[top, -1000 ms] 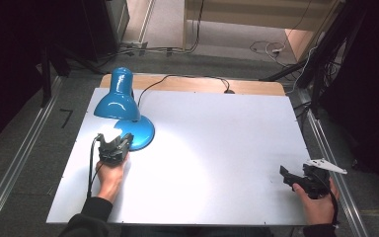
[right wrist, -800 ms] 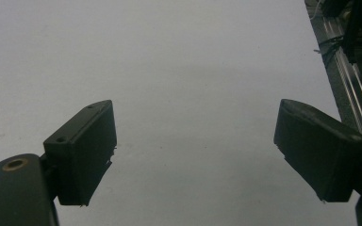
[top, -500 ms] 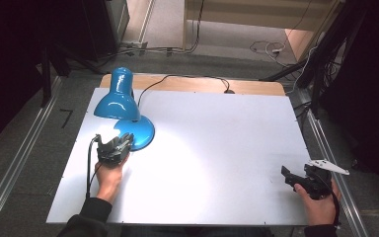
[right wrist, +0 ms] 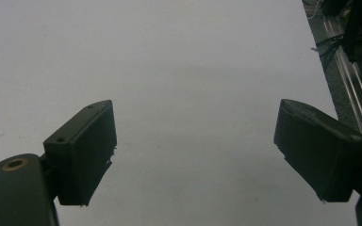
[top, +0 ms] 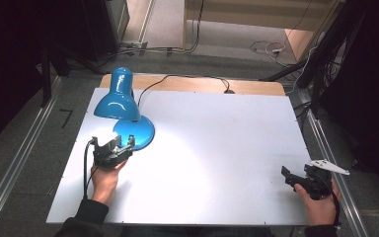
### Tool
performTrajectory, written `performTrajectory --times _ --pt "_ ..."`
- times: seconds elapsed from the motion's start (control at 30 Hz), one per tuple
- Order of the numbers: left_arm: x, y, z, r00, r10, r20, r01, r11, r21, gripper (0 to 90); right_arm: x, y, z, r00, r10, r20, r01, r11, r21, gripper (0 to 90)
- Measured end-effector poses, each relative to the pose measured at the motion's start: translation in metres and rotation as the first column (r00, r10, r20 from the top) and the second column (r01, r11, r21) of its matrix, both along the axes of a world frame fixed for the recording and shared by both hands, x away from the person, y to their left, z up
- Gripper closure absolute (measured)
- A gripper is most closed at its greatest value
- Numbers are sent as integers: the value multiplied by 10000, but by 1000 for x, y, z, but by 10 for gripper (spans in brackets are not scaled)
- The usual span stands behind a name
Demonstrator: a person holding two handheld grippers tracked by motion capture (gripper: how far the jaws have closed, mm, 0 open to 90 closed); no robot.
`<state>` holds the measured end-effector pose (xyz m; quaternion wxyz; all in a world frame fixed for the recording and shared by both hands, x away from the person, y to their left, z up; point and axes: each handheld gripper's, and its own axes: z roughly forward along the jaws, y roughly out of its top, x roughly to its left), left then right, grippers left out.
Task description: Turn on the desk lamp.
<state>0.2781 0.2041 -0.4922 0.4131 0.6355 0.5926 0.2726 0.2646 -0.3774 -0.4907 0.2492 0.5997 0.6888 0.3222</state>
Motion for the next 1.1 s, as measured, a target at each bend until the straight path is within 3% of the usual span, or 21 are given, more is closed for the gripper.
performTrajectory --times 0.13,0.37,0.83,1.1 --pt "-5 3 1 9996 247 96 -249 9996 166 380 2 0 -1 9999 -53 -98 54 9999 114 122" --pt "-15 7 3 9994 339 112 -340 9994 81 329 2 -1 -1 10000 6 -26 -5 9999 141 122" --pt "-32 16 7 9988 414 276 -420 9989 207 282 1 3 1 10000 29 7 -30 10000 40 122" --pt "-38 24 6 9981 586 179 -588 9982 126 273 1 2 0 10000 35 -31 -35 10000 29 122"
